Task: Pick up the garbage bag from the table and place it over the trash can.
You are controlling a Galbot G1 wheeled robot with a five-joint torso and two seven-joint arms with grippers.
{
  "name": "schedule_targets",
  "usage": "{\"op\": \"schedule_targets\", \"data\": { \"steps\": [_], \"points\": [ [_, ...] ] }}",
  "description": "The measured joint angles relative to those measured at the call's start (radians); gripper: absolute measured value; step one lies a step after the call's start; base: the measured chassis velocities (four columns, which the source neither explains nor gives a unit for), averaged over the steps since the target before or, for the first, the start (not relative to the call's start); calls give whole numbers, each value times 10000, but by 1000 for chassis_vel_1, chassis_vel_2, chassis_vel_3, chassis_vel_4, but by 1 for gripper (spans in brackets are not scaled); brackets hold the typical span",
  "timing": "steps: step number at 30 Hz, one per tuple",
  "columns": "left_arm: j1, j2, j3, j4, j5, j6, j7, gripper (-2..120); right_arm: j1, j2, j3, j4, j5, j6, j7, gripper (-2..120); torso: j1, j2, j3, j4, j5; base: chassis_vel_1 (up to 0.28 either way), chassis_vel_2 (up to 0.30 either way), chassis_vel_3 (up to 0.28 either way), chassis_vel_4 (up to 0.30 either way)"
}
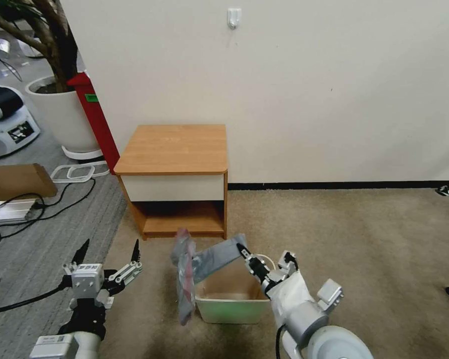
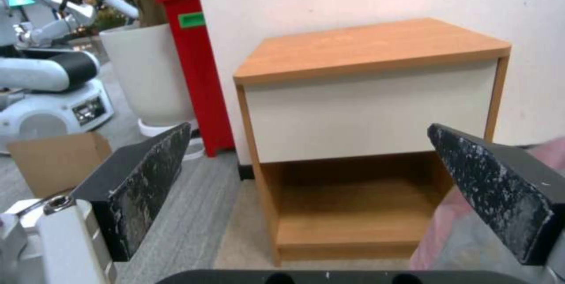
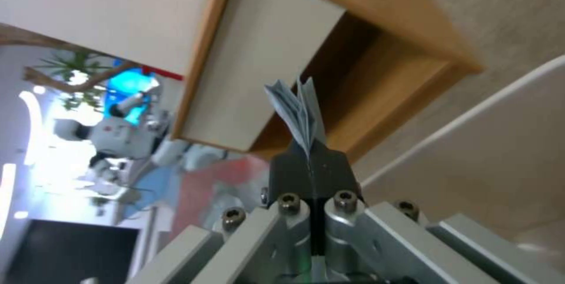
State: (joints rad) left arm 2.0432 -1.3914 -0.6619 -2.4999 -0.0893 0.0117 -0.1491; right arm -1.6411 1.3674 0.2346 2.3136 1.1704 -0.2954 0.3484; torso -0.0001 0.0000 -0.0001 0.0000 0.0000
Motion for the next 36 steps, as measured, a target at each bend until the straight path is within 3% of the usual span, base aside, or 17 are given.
{"op": "schedule_targets", "data": {
  "steps": [10,15,20,28,30,34,36],
  "points": [
    [9,-18,-45,0,-65,-34,-24,100,-637,-129,390,-288,-1064,-300,-573,0,0,0,0,0,0,0,0,0,0],
    [11,-17,-72,0,-71,-35,-30,100,-800,-141,417,-444,-1706,-143,-603,18,0,0,0,0,0,0,0,0,0],
    [9,-24,-52,0,-74,-37,-31,100,-875,-153,491,-475,-1804,-89,-563,32,0,0,1,0,0,0,0,0,0],
    [9,-55,14,-1,-37,-46,-32,100,-1161,-292,678,-325,-1972,258,-534,65,1,0,0,0,0,0,0,0,0],
    [8,-54,16,-1,-34,-45,-32,100,-1170,-292,686,-299,-1976,269,-534,68,0,0,1,0,0,0,0,0,0],
    [-18,-10,135,-1,19,118,-63,100,-1172,-236,765,-90,-2006,308,-544,88,0,0,1,0,-1,0,0,0,0],
    [-31,0,187,-1,46,152,-63,100,-1147,-204,762,-90,-2021,324,-544,91,0,0,1,0,-1,0,0,0,0]
  ]
}}
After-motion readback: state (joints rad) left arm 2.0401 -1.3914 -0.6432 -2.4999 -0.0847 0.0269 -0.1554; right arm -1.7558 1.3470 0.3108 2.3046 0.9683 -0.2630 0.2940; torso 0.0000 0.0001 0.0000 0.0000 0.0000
